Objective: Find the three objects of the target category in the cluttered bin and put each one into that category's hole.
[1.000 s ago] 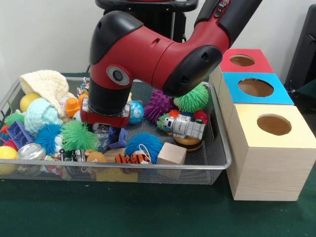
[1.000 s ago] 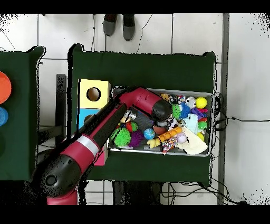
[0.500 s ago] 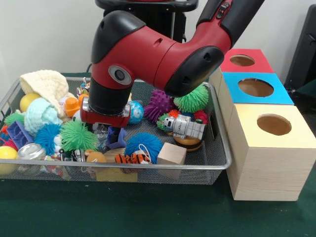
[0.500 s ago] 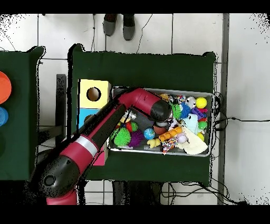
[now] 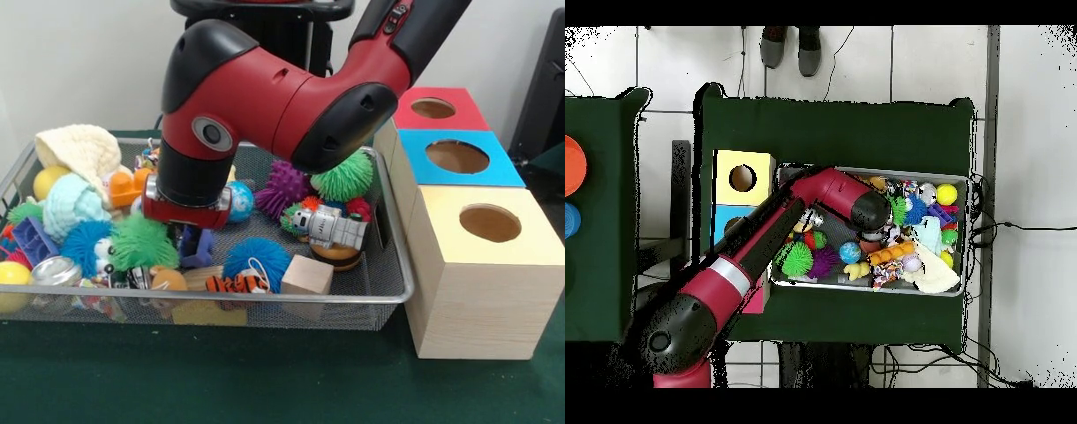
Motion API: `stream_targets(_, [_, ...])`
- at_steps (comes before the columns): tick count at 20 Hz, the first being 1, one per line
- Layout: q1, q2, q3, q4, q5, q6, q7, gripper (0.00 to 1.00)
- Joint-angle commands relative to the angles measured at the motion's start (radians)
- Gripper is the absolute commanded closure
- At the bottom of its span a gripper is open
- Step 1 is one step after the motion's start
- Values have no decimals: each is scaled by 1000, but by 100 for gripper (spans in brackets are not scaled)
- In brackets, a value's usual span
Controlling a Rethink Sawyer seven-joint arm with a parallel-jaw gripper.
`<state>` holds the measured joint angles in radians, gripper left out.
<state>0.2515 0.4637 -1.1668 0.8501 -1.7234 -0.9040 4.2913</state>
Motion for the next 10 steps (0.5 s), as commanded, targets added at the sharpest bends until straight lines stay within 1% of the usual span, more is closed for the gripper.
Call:
stream_targets(1, [-61, 95, 216, 33, 129, 276, -261, 100])
stream_targets(2, [-62, 95, 215, 32, 132, 273, -247, 100])
stream_targets(4, [-63, 88, 217, 32, 137, 280, -264, 100])
stream_targets(6, [-45, 116, 176, 33, 98, 216, -161, 100])
stream_targets(7, [-32, 121, 160, 44, 87, 199, -123, 100])
stream_targets(9, [0, 118, 135, 81, 83, 200, -75, 100])
stream_targets(10, [24, 123, 109, 101, 67, 173, -20, 100])
